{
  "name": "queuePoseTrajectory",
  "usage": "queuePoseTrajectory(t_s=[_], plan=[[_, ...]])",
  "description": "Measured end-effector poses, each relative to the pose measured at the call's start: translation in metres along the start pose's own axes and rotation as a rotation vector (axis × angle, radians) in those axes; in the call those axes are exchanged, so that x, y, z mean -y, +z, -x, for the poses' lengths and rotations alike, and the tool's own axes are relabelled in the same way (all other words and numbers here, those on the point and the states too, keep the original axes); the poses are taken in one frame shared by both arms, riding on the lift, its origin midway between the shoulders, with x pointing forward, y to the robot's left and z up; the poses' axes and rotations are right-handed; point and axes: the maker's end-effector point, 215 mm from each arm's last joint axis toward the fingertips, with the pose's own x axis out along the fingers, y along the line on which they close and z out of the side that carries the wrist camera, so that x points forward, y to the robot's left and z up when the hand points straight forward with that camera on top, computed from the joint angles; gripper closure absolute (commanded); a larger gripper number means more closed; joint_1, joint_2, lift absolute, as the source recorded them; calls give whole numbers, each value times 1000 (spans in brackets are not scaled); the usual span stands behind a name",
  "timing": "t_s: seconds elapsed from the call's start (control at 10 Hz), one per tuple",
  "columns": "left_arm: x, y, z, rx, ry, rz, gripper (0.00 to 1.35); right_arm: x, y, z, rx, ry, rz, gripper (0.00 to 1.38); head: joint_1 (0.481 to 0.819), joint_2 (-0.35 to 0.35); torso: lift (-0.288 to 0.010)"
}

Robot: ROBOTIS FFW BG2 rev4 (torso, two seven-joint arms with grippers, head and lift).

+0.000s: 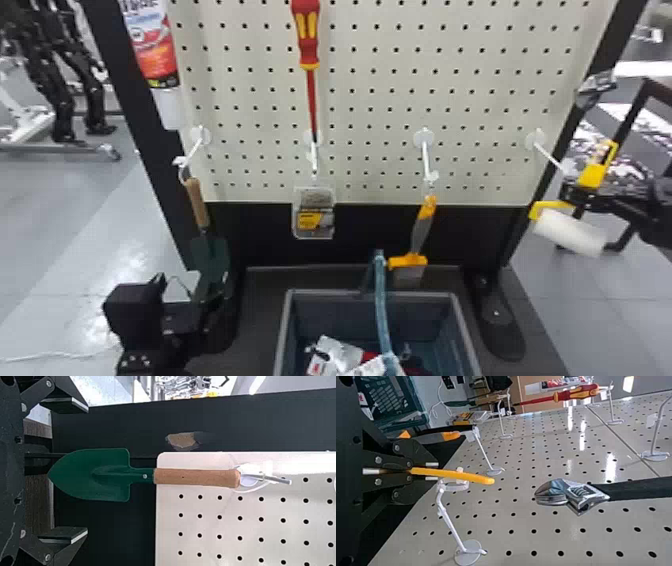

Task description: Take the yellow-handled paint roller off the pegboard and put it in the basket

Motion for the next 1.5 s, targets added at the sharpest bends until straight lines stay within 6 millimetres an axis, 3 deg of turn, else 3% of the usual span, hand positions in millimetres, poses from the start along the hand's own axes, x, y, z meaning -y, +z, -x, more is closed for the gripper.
queuePoseTrajectory(t_s=[0.2, 0.5, 1.1, 1.5], plan=[[3, 0, -1, 0, -5, 1, 214, -6, -11, 7, -31, -10, -27, 1202, 549, 0, -100], [3, -1, -1, -4, -4, 0, 214, -40, -62, 7, -86, 8, -170, 1202, 549, 0, -100], [5, -2, -2, -8, -8, 0, 216, -108, -116, -55, -76, 172, -341, 1204, 549, 0, -100], [6, -4, -2, -10, -9, 2, 216, -147, -134, -95, -94, 304, -401, 1204, 549, 0, -100]])
